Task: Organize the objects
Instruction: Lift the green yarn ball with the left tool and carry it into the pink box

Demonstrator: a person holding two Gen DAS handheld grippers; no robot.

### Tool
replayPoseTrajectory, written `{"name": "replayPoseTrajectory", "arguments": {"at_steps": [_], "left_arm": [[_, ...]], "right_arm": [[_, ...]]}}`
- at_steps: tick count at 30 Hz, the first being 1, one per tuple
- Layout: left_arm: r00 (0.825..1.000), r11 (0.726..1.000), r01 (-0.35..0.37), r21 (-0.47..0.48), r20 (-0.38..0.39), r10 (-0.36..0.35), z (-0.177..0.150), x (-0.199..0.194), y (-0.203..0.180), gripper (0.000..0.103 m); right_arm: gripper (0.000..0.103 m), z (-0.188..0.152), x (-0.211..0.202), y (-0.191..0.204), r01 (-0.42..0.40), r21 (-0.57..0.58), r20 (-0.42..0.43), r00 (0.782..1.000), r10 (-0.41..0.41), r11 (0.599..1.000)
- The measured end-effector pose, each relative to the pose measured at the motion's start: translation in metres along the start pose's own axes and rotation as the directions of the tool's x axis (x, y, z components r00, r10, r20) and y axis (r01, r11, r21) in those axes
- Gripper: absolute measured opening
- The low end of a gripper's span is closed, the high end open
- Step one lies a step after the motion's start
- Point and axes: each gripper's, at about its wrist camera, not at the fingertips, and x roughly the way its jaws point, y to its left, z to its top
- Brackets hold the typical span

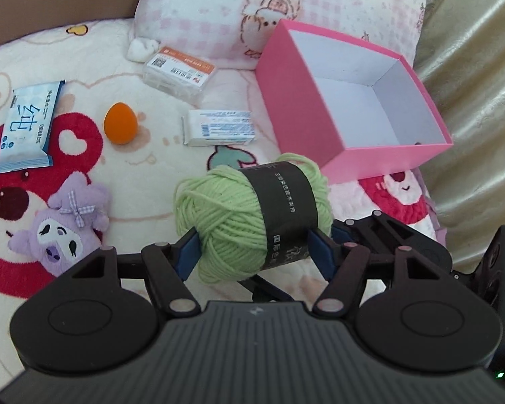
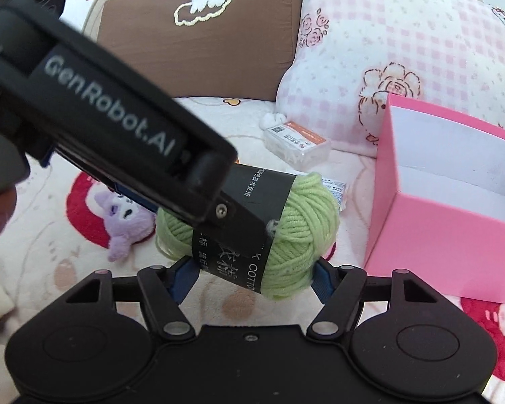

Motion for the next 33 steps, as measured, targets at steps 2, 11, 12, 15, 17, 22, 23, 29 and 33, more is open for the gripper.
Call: {"name": "replayPoseTrajectory", "arguments": {"at_steps": [2, 11, 12, 15, 17, 22, 23, 29, 33], "left_arm": [[1.000, 1.000, 0.007, -0.011, -0.003, -0.007, 0.000, -0.007, -0.005, 0.066], [1.000, 1.000, 0.000, 0.004, 0.018, 0.000, 0.002, -0.046, -0.034, 0.067], [1.000, 1.000, -0.008, 0.015, 0.023, 0.008, 0.002, -0.050, -0.040, 0.067], [0.999, 0.997, -0.046, 0.055, 0.028, 0.044, 0.003, -0.058, -0.059, 0.070], [0.998, 0.995, -0.059, 0.074, 0.032, 0.057, 0.004, -0.062, -0.070, 0.070], [0.997, 0.993, -0.061, 0.103, 0.044, 0.057, 0.012, -0.072, -0.091, 0.070], [0.997, 0.992, -0.062, 0.112, 0.046, 0.057, 0.015, -0.073, -0.096, 0.070], [0.997, 0.987, -0.069, 0.142, 0.026, 0.066, 0.029, -0.074, -0.117, 0.070], [0.998, 0.987, -0.063, 0.145, 0.010, 0.063, 0.034, -0.069, -0.125, 0.070]], "right_arm": [[0.073, 0.003, -0.010, -0.002, -0.007, -0.003, 0.000, 1.000, 0.007, 1.000], [0.073, 0.024, -0.056, -0.007, -0.053, -0.044, 0.029, 0.998, 0.054, 0.998], [0.073, 0.026, -0.060, -0.007, -0.052, -0.048, 0.028, 0.998, 0.053, 0.997], [0.073, 0.032, -0.073, -0.012, -0.067, -0.031, 0.033, 0.997, 0.068, 0.997], [0.073, 0.033, -0.079, -0.016, -0.058, -0.037, 0.039, 0.997, 0.060, 0.998], [0.073, 0.041, -0.096, -0.035, -0.067, -0.006, 0.056, 0.996, 0.067, 0.998], [0.073, 0.042, -0.098, -0.037, -0.066, 0.002, 0.061, 0.996, 0.066, 0.998], [0.073, 0.049, -0.111, -0.046, -0.061, 0.029, 0.074, 0.996, 0.059, 0.998], [0.073, 0.050, -0.119, -0.053, -0.059, 0.033, 0.061, 0.997, 0.057, 0.998]]}}
